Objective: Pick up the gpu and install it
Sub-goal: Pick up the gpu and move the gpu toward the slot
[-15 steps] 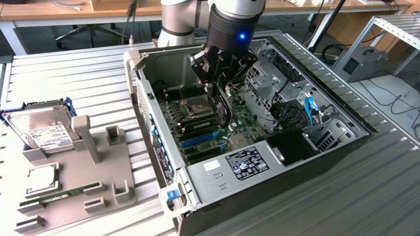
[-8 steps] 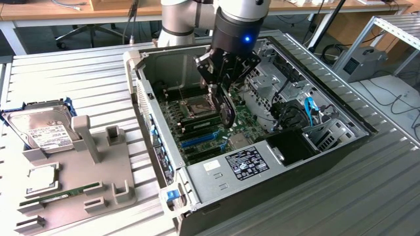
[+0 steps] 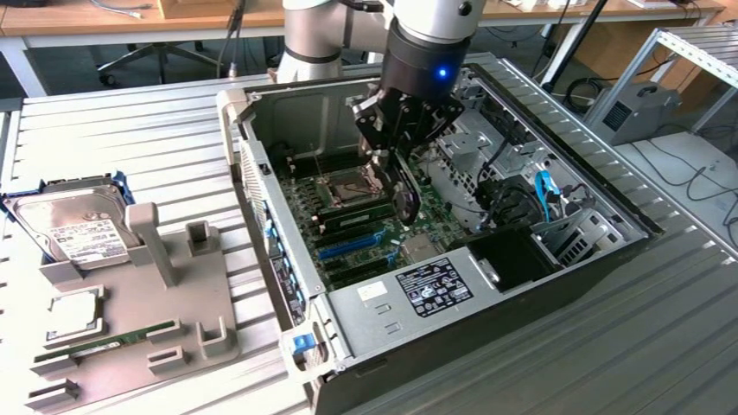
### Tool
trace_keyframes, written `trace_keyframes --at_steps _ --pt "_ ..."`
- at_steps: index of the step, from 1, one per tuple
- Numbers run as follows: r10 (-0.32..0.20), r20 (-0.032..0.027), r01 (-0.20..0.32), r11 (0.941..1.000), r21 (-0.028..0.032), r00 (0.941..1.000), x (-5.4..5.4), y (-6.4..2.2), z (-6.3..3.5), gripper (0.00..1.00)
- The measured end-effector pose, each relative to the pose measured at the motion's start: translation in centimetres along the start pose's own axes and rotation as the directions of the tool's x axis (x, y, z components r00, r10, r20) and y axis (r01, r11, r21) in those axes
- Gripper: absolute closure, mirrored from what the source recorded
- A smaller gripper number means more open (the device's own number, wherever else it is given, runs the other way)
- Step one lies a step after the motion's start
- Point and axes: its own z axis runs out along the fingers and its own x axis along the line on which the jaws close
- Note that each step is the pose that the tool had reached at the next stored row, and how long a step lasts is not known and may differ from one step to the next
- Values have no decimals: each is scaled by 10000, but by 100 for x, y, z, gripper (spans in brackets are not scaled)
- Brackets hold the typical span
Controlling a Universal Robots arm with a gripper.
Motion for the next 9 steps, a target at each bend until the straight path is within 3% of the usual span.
trace_keyframes --at_steps 9 --pt "1 -24 -1 10000 4 10000 -139 27 74 74"
